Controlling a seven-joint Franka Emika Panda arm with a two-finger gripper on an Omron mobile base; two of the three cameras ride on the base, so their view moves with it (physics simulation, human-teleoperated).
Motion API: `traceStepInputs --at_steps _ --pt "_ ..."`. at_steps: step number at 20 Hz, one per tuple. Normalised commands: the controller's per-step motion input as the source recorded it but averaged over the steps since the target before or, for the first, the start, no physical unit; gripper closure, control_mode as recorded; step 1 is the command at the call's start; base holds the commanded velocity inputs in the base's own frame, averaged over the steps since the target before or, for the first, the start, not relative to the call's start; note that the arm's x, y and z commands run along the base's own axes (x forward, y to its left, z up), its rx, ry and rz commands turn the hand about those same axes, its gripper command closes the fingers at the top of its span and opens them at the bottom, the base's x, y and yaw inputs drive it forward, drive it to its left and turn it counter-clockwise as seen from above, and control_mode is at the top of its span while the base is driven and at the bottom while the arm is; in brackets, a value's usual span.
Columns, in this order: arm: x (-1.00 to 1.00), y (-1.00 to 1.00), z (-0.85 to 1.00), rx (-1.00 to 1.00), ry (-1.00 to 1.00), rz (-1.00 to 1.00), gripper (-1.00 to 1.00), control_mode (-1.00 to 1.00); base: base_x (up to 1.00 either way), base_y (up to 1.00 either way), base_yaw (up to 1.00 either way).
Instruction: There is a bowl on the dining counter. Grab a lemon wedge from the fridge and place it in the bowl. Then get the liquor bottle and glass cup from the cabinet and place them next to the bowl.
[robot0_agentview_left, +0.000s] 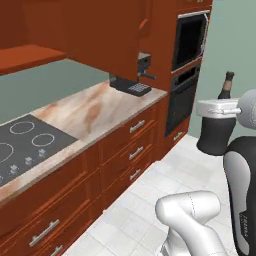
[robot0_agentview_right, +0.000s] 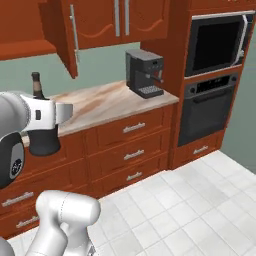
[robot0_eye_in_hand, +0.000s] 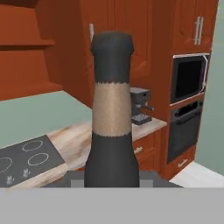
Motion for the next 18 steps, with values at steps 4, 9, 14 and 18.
traceStepInputs --at_steps 4,9,14,18 --pt "0.0 0.0 0.0 0.0 0.0 0.0 1.0 1.0 0.0 -0.43 -0.62" --pt "0.0 0.0 0.0 0.0 0.0 0.0 1.0 1.0 0.31 -0.14 -0.56" --pt "0.0 0.0 0.0 0.0 0.0 0.0 1.0 1.0 0.95 0.0 -0.42" --pt "0.0 0.0 0.0 0.0 0.0 0.0 1.0 1.0 1.0 0.0 -0.35"
